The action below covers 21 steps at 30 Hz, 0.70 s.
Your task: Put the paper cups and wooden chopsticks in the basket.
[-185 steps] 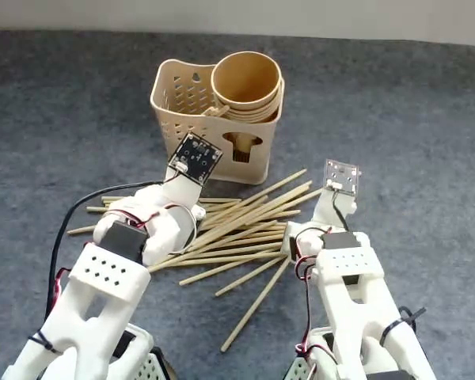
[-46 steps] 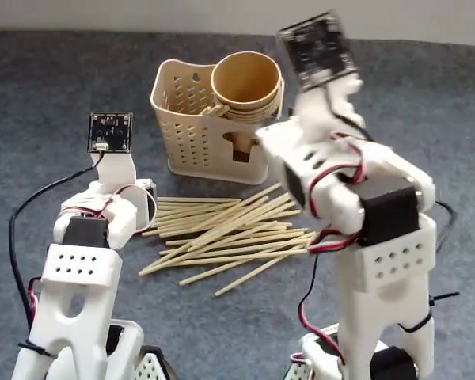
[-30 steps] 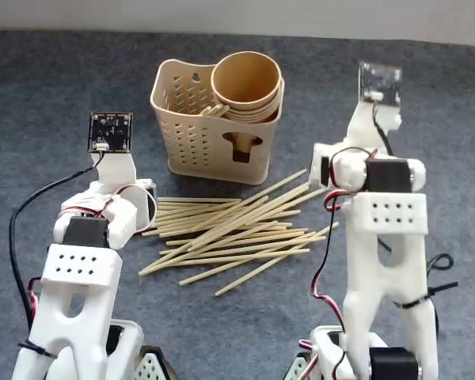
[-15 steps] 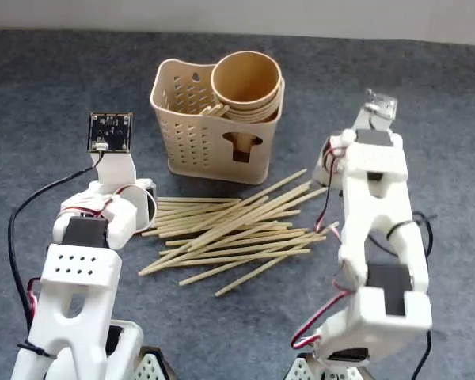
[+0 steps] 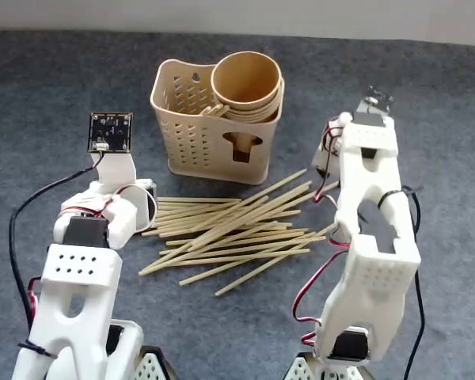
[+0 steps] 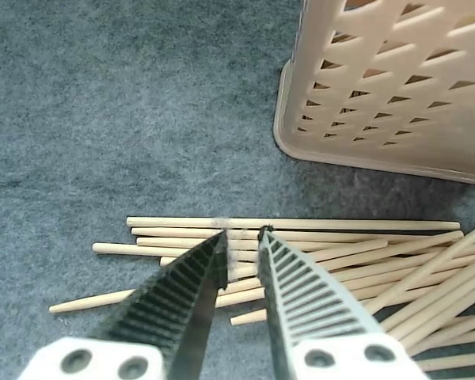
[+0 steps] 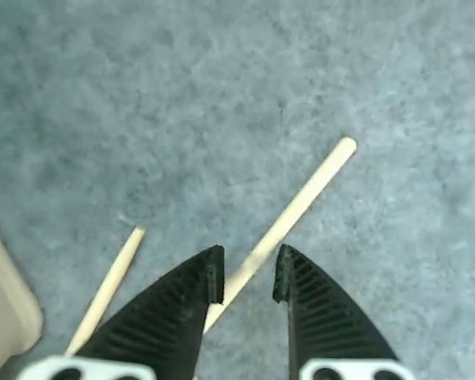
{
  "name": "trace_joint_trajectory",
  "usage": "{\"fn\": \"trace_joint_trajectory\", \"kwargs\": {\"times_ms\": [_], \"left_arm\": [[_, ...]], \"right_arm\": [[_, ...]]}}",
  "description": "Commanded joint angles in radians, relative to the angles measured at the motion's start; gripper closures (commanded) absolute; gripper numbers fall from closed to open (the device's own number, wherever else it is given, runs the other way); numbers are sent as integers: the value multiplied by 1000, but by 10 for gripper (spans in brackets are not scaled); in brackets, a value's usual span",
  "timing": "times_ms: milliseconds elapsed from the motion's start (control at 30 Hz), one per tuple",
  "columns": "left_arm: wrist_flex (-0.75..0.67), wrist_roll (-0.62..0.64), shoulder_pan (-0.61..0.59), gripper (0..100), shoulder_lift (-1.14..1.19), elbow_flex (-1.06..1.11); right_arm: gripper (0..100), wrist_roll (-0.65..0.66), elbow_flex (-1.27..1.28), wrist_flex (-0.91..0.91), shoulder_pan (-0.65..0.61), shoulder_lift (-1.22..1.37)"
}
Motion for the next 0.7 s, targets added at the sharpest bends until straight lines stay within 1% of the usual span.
{"fn": "trace_joint_trajectory", "kwargs": {"times_ms": [0,200,333,433,667], "left_arm": [[-18,2,-5,919,-25,-19],[-18,2,-5,919,-25,-19],[-18,2,-5,919,-25,-19],[-18,2,-5,919,-25,-19],[-18,2,-5,919,-25,-19]], "right_arm": [[879,-12,-74,13,10,31],[891,-11,-74,13,10,79],[994,-6,-74,27,12,85],[993,-6,-79,99,4,76],[993,-14,-245,323,-1,39]]}}
